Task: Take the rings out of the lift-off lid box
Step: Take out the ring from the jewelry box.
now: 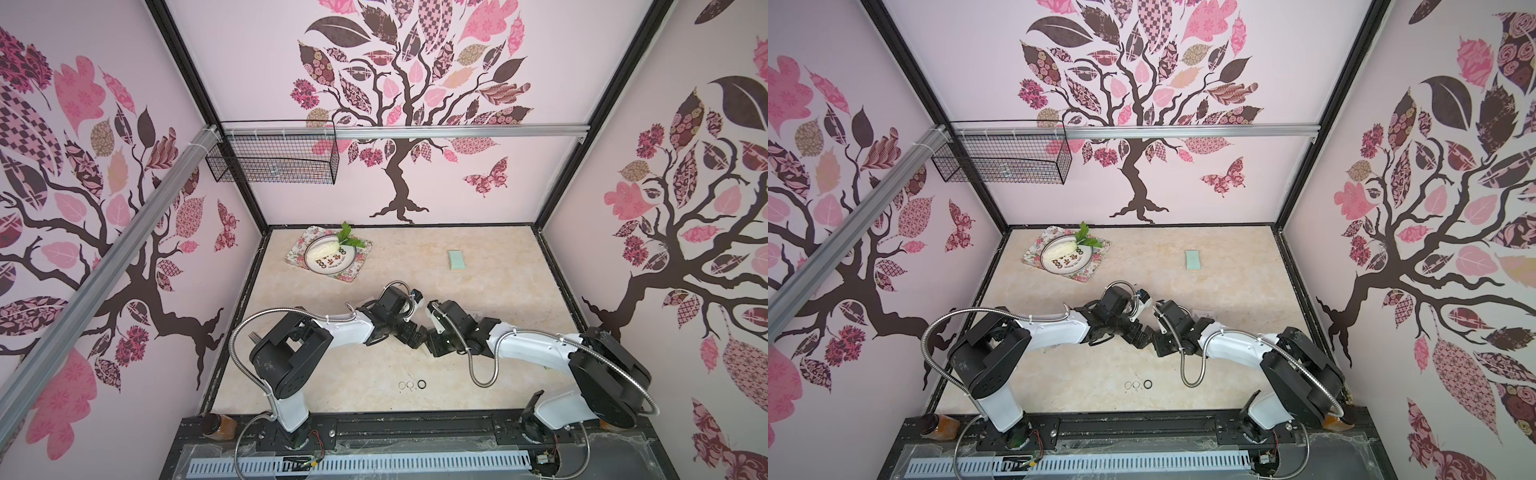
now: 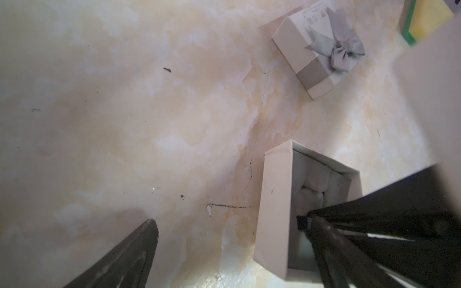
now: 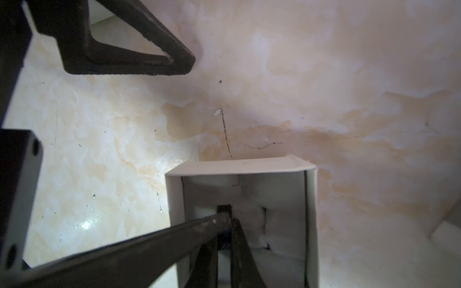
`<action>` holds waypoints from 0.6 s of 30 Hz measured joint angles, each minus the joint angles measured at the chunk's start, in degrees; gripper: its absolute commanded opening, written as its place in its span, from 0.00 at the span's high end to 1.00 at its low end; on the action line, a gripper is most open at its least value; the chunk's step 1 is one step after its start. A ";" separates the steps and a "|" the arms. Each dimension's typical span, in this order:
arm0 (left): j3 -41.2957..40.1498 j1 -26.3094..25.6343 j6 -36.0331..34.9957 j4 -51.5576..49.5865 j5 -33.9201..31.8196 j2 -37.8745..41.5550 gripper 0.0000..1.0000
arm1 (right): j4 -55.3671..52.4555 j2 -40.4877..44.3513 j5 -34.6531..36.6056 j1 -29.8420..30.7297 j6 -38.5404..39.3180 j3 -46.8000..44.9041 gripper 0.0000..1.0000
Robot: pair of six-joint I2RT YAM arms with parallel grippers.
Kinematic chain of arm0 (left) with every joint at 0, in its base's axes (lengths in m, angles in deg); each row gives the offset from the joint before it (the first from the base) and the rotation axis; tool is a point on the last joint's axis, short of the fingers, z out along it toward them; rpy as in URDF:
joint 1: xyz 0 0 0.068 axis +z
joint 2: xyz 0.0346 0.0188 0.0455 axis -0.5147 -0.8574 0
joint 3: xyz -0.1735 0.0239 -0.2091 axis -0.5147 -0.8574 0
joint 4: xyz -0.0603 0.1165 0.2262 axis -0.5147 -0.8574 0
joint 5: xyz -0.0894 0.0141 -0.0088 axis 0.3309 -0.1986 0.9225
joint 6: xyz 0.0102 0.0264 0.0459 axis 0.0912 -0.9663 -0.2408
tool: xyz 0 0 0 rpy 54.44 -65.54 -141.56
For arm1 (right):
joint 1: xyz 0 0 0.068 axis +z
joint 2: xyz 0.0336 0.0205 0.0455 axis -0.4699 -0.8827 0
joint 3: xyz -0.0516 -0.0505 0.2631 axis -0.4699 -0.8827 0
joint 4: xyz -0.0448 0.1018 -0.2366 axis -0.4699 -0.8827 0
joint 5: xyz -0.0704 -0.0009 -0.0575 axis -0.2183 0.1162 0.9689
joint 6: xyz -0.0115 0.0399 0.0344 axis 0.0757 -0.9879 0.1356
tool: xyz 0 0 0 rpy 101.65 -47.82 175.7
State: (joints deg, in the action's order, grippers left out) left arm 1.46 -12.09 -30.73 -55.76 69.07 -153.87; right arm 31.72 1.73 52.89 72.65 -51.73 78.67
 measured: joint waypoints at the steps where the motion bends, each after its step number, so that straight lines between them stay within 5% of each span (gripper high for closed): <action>1: 0.00 0.00 0.00 0.00 0.00 -0.28 0.02 | 0.04 0.35 0.07 0.00 0.09 -0.24 1.00; 18: 0.17 0.00 -0.13 0.13 0.42 -0.55 0.02 | 6.16 9.25 0.57 0.00 -0.44 -6.56 1.00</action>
State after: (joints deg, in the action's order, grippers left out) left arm 1.63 -12.09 -30.86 -55.63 69.49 -154.41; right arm 37.89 10.97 53.45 72.65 -52.16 72.11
